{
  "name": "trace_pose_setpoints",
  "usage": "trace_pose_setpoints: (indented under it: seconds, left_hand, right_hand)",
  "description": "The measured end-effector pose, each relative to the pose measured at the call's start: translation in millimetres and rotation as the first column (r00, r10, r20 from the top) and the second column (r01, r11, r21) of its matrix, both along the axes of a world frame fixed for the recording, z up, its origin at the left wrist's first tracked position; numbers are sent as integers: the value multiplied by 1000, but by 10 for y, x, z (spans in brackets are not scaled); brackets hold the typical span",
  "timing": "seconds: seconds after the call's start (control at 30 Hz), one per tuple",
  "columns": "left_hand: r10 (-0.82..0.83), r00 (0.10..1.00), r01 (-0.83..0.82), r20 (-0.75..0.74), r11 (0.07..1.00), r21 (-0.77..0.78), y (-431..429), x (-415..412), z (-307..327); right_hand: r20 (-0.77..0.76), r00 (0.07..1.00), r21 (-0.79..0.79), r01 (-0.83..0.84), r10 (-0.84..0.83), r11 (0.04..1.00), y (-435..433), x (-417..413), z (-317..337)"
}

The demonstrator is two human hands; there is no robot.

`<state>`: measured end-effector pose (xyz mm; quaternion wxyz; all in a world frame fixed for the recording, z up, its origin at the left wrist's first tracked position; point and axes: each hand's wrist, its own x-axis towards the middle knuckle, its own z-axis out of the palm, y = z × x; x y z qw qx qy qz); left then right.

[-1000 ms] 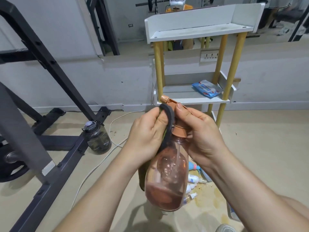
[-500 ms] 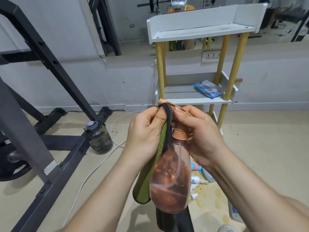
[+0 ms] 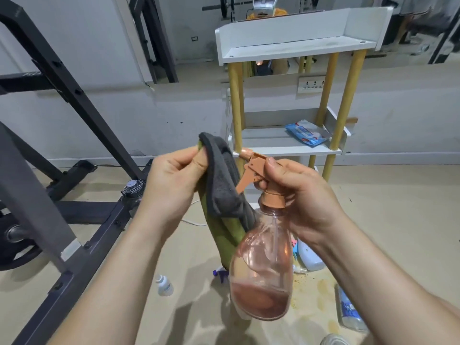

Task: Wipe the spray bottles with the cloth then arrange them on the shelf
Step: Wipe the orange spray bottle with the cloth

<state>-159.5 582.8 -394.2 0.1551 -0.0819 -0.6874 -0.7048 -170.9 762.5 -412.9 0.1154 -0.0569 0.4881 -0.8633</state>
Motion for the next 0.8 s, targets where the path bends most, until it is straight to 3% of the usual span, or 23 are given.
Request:
trace_pose_setpoints:
  seconds: [0.13,0.2,0.27,0.37,0.53,0.7,0.8]
  left_hand:
    - [-118,992,100,-50,955,-280,125,40,26]
    - [-57,993,-2,-107,872,-490,153,6,-14]
    - [70,974,-188,-216,779,-598,169,-38,-62]
    - [160,954,-283,-252,752,-595,237,-28,-75]
    - [-174,984,138,-32,866,-480,164,40,-8]
    - [123,961,-242,-247,807,-539,241,7,-51]
    - [216,950,-303,-224,804,-511,248,-21,-79]
  right_hand:
    - [-107,991,144,-66,82,987,-75,46,-15]
    - [-130,990,166,-29,51,986,-108,53,-37]
    - [-169,985,203,16,19,979,-132,63,-59]
    - [-205,978,230,17,31,973,-149,87,-56]
    - [-42,995,60,-83,85,995,-60,62,35]
    - [-115,990,156,-67,86,985,-130,98,17]
    - [-122,984,135,-112,129,984,-133,118,-13]
